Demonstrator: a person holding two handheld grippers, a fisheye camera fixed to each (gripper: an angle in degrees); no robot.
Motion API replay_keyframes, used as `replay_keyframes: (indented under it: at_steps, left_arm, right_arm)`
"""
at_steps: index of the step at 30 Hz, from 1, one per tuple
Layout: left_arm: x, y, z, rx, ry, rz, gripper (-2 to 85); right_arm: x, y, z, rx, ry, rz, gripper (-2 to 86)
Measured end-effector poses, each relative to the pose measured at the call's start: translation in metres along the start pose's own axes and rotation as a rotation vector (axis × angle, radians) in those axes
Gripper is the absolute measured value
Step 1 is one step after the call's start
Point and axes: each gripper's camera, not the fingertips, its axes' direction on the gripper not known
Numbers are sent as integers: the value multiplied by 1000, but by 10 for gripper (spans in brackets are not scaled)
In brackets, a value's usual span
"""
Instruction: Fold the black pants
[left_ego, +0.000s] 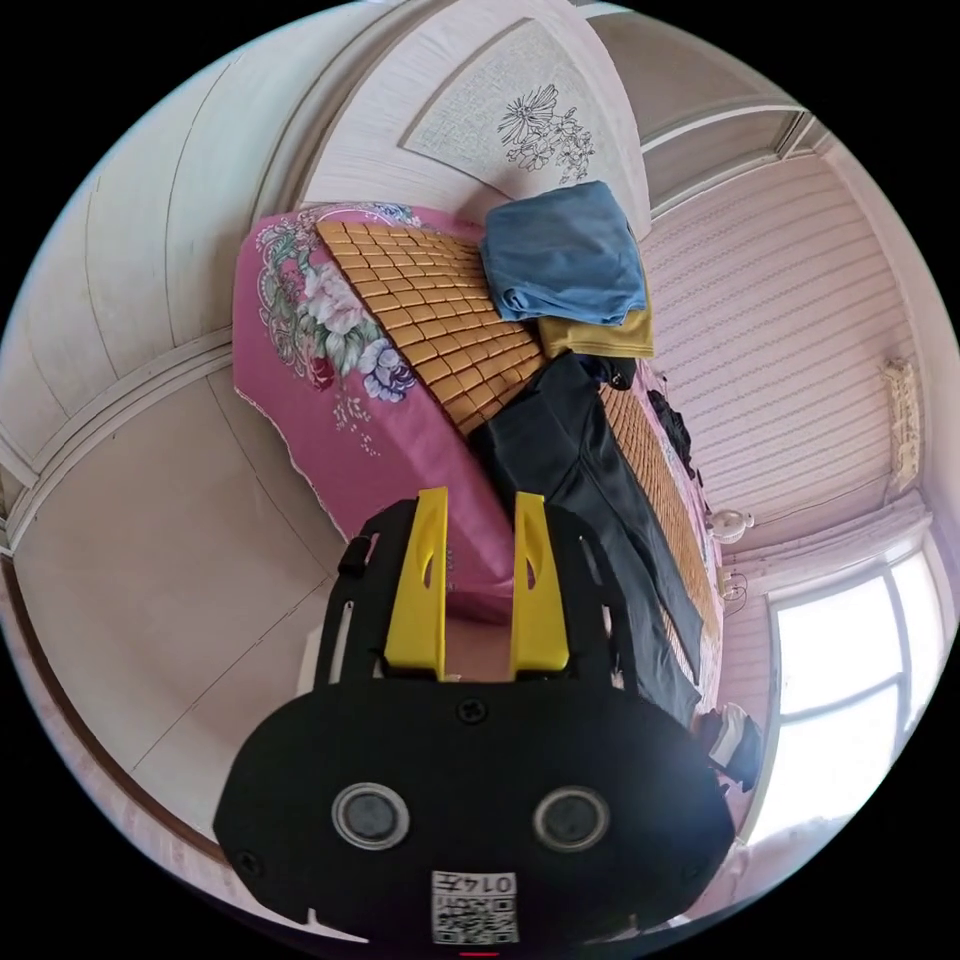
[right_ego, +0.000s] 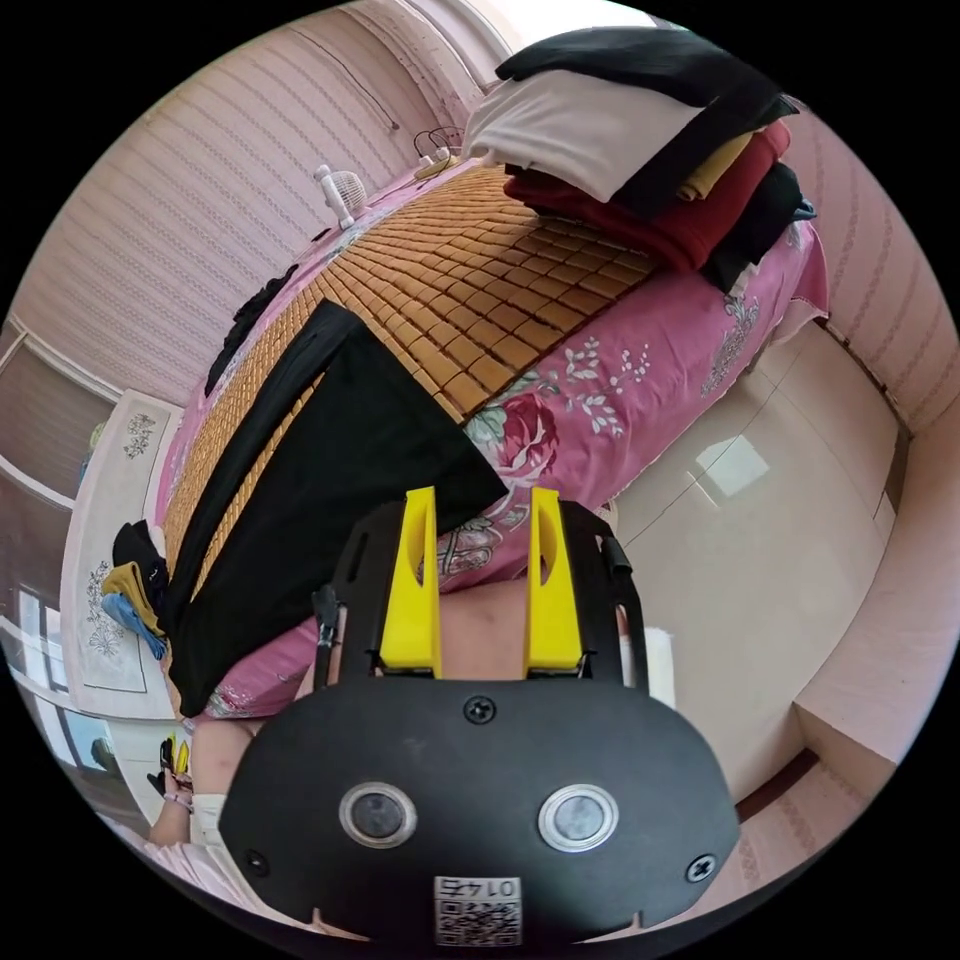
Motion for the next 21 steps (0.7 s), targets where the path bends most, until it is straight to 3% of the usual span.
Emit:
replay_keyframes:
  at_steps: [4,8,15,21]
  left_arm:
    - [13,-18,28,-40,12,5,138]
    - [26,-33,70,-145,-37,18,151]
    - [49,-42,107,-189,-112,43,45]
    - [70,-47,92,-181,-9,134,-7]
  right_arm:
    - [-6,-11,4,-9,-64,4,89]
    - [-27,-20,1,-30,15,-108,71]
    - [-56,-35,-16,-18,9,-204,24]
    - [-83,-39,-45,46,-10,-273,12]
